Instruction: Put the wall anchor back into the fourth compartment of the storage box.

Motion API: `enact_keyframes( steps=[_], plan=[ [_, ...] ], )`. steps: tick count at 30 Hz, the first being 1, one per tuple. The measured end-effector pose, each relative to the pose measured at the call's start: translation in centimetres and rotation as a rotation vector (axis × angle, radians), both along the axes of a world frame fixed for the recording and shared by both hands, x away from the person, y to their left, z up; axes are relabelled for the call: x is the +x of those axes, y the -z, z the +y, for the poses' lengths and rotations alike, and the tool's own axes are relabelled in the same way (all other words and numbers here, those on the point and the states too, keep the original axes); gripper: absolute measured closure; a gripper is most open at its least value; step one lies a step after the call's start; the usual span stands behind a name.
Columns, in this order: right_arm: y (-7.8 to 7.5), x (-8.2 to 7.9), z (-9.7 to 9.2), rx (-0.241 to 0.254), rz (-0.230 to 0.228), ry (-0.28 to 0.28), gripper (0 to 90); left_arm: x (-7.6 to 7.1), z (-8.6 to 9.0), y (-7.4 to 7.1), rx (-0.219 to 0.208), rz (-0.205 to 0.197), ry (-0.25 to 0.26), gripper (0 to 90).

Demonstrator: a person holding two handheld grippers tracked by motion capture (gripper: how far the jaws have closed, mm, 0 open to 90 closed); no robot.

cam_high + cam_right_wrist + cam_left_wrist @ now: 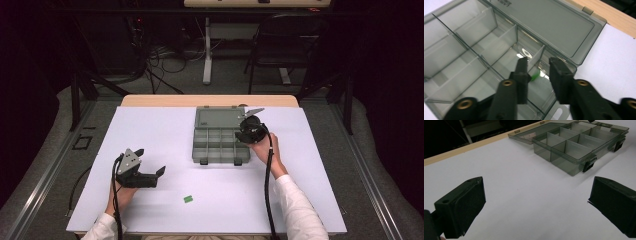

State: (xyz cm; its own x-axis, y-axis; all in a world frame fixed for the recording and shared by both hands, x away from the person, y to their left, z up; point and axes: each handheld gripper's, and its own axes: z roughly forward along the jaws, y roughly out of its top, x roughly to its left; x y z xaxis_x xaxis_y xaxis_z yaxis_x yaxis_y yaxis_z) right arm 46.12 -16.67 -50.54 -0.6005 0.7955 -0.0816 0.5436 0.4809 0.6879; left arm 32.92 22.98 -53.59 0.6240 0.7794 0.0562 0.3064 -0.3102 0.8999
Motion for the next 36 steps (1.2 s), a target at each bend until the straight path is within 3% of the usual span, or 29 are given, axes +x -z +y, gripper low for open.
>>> enact_keyframes(
  steps=[6, 12, 16, 23, 36],
  plan=[
    [-1.0, -1.7, 0.0, 0.038, -0.033, -0.021, 36.8, 0.0, 0.0, 0.0, -0.006, 0.0, 0.0, 0.0],
    [-1.6, -3.5, 0.3, 0.088, -0.062, -0.058, 23.4, -0.1, -0.1, -0.1, 0.001, -0.006, 0.001, 0.0],
    [-1.9, -5.2, 0.8, 0.112, -0.079, -0.095, 18.4, -0.1, -0.1, -0.1, 0.001, -0.007, 0.003, 0.0],
    [-1.1, -8.1, 2.0, 0.124, -0.079, -0.171, 13.8, 0.1, -0.1, 0.0, 0.007, -0.004, 0.003, 0.0],
    [0.2, -10.3, 3.8, 0.132, -0.055, -0.249, 9.9, -0.1, 0.0, -0.1, 0.002, -0.009, 0.004, 0.0]
  ],
)
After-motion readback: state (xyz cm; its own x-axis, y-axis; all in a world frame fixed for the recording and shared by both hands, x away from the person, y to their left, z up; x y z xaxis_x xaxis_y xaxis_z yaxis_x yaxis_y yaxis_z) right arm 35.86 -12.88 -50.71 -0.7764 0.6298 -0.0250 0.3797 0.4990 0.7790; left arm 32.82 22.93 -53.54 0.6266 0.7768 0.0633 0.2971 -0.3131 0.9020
